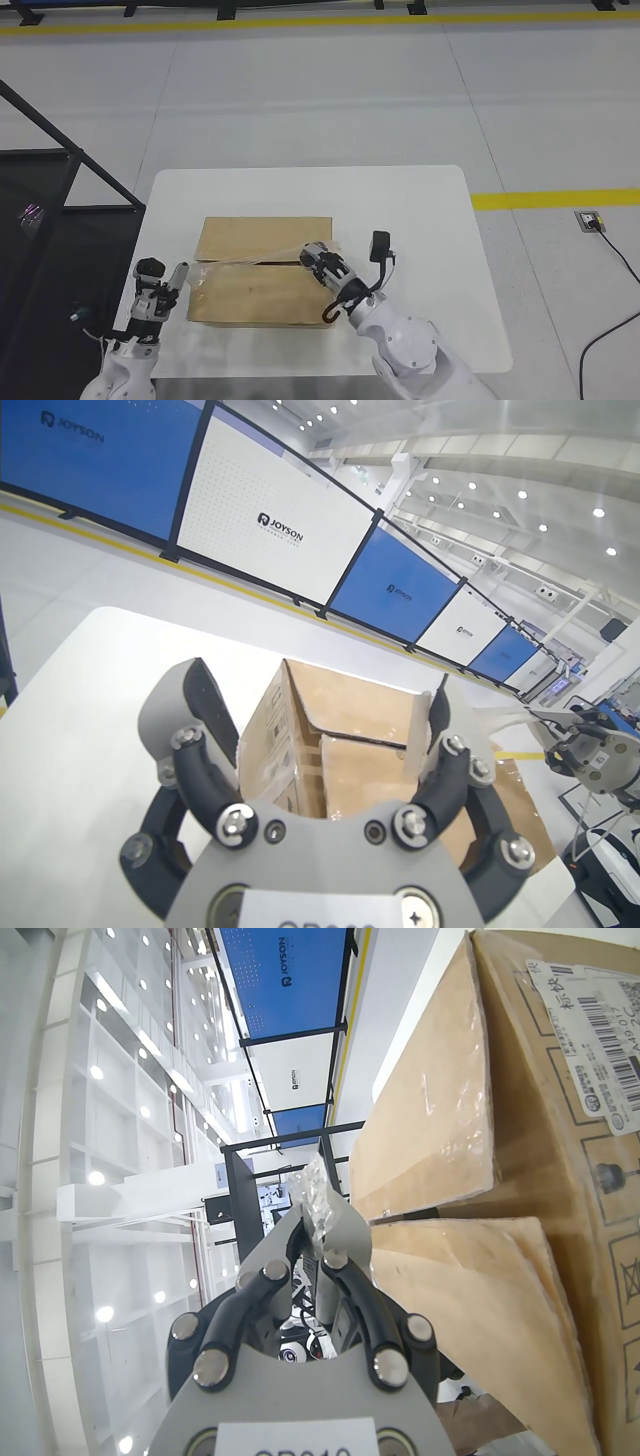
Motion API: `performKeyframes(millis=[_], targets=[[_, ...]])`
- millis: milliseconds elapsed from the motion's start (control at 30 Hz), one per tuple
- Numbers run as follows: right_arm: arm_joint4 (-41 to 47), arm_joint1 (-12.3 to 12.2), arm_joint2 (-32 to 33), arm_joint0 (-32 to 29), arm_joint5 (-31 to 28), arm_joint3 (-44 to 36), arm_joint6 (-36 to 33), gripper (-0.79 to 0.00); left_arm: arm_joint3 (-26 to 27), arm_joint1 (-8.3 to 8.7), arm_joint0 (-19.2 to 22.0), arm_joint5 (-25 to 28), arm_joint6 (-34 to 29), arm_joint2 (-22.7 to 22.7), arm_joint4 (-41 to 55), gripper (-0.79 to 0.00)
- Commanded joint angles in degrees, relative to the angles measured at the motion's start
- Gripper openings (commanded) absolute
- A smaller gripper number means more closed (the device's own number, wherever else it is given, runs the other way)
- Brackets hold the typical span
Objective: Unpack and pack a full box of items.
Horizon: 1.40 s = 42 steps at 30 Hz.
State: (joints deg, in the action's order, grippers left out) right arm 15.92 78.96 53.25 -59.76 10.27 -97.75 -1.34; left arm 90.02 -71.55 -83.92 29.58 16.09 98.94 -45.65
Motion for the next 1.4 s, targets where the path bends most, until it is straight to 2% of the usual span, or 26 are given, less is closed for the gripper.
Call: performKeyframes(millis=[0, 233, 467, 833, 1133, 1367], targets=[[0.1, 0.3, -0.4, 0.1, -0.4, 0.2, 0.8, -0.785, -0.7, 0.0, 0.5, -0.9, -0.5, 0.0, 0.4, 0.0], [-1.0, 1.3, -1.9, 0.8, 1.1, 0.7, 2.5, -0.785, -2.7, 0.2, 2.1, -2.7, -3.7, 0.6, 1.4, 0.0], [-2.1, 2.7, -4.1, 1.2, 1.5, 2.0, 8.5, -0.785, -4.8, 0.36, 4.0, -3.1, -4.9, 0.5, 1.3, 0.0], [-5.8, 4.8, -7.0, 2.1, 5.6, 3.1, 14.7, -0.785, -8.1, 0.74, 7.1, -3.1, -7.9, 0.6, 1.5, 0.0], [-5.8, 4.8, -7.0, 2.1, 5.6, 3.1, 14.7, -0.785, -10.4, 0.95, 9.0, -2.8, -10.0, -0.6, 1.0, 0.0], [-5.8, 4.8, -7.0, 2.1, 5.6, 3.1, 14.7, -0.785, -9.2, 1.01, 8.3, -2.5, -10.5, -1.9, -0.4, 0.0]])
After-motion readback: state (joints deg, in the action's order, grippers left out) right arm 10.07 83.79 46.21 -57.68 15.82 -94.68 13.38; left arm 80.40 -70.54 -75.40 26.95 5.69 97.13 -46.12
